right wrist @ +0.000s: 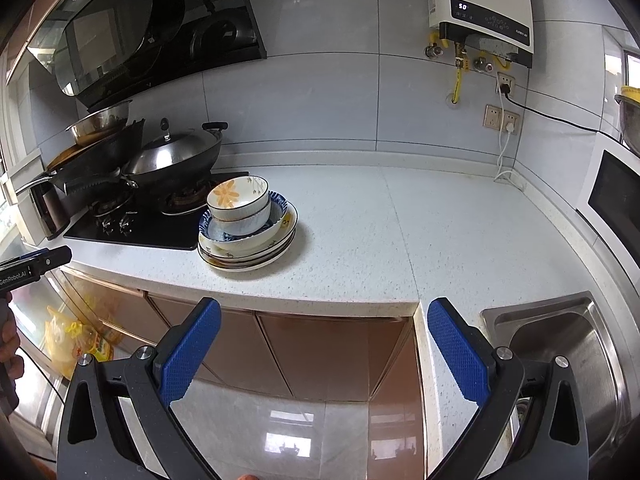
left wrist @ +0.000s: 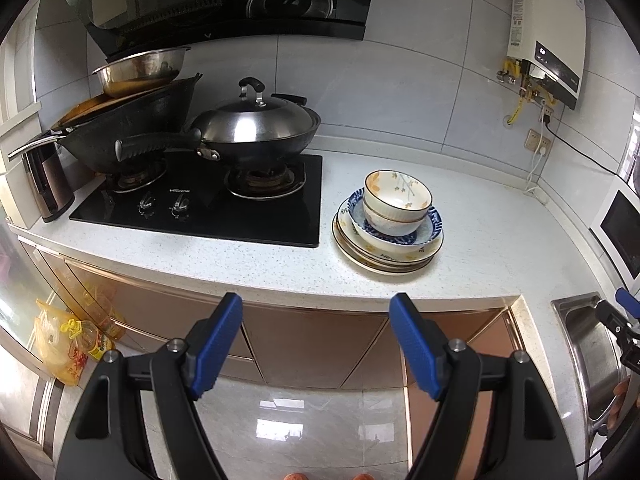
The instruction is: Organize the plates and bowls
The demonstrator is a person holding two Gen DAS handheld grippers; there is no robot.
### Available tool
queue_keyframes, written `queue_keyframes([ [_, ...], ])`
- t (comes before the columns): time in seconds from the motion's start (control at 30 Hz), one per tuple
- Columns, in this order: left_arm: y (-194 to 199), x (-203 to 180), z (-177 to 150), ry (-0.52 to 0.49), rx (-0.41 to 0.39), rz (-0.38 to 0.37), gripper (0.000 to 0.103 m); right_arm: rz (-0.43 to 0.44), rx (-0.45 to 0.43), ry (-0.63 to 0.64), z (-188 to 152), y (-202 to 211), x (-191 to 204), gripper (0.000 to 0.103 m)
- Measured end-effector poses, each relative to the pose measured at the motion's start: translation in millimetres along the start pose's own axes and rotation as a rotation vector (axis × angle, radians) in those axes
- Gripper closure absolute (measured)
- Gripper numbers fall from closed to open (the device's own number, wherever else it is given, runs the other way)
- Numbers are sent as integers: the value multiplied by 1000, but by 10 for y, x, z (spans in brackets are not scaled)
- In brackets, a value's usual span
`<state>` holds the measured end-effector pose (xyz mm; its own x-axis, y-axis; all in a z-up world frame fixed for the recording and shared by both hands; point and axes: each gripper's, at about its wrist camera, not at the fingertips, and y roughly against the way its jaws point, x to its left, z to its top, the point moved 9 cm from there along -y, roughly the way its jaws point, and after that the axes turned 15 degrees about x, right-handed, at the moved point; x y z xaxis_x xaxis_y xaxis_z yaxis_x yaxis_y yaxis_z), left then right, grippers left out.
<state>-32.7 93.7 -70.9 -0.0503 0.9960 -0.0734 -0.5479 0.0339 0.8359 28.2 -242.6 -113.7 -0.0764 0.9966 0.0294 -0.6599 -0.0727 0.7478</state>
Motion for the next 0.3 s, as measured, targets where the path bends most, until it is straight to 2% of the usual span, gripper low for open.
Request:
queue_keyframes([
  [0.3, 58, 21, -15, 3, -5, -6, 28, -2, -1, 3, -9, 9, 5, 1],
])
